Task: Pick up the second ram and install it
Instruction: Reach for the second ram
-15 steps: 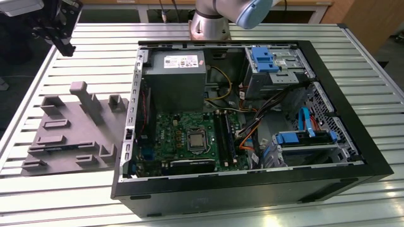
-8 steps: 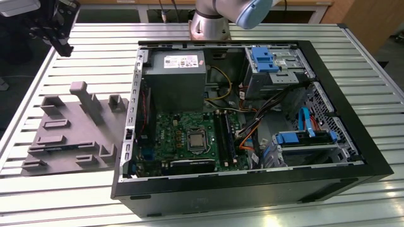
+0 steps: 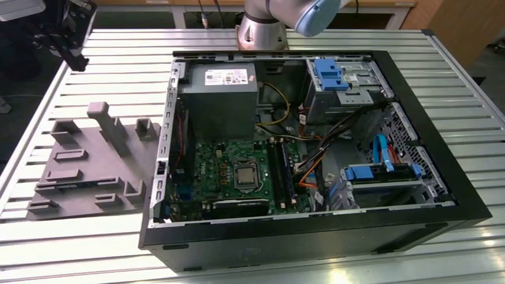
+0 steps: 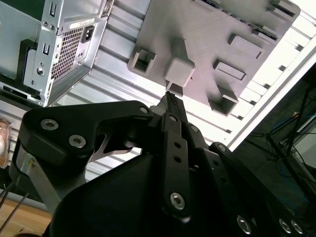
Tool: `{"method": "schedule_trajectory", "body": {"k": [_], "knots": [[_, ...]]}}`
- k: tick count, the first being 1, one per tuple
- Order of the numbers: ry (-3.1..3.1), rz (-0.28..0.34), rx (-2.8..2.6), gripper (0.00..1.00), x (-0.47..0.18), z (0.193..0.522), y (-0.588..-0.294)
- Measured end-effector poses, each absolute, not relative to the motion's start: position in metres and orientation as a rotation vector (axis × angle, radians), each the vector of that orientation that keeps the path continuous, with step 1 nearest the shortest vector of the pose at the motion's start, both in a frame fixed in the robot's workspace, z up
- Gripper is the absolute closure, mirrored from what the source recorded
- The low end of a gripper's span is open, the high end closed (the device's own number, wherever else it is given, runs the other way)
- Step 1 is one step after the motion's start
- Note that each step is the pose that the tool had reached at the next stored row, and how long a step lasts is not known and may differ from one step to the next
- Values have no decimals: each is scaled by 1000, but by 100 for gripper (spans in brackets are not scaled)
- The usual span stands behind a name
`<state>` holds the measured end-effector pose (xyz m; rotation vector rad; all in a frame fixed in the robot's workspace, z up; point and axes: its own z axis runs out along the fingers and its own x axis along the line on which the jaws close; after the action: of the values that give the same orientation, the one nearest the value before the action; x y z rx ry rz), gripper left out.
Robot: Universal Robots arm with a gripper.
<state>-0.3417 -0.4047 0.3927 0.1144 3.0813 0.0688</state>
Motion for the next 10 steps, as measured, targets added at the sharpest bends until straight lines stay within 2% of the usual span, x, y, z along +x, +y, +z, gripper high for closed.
{"method": "schedule_trajectory", "body": {"k": [10], "knots": [[3081, 69, 114, 89, -345, 392, -406]]}}
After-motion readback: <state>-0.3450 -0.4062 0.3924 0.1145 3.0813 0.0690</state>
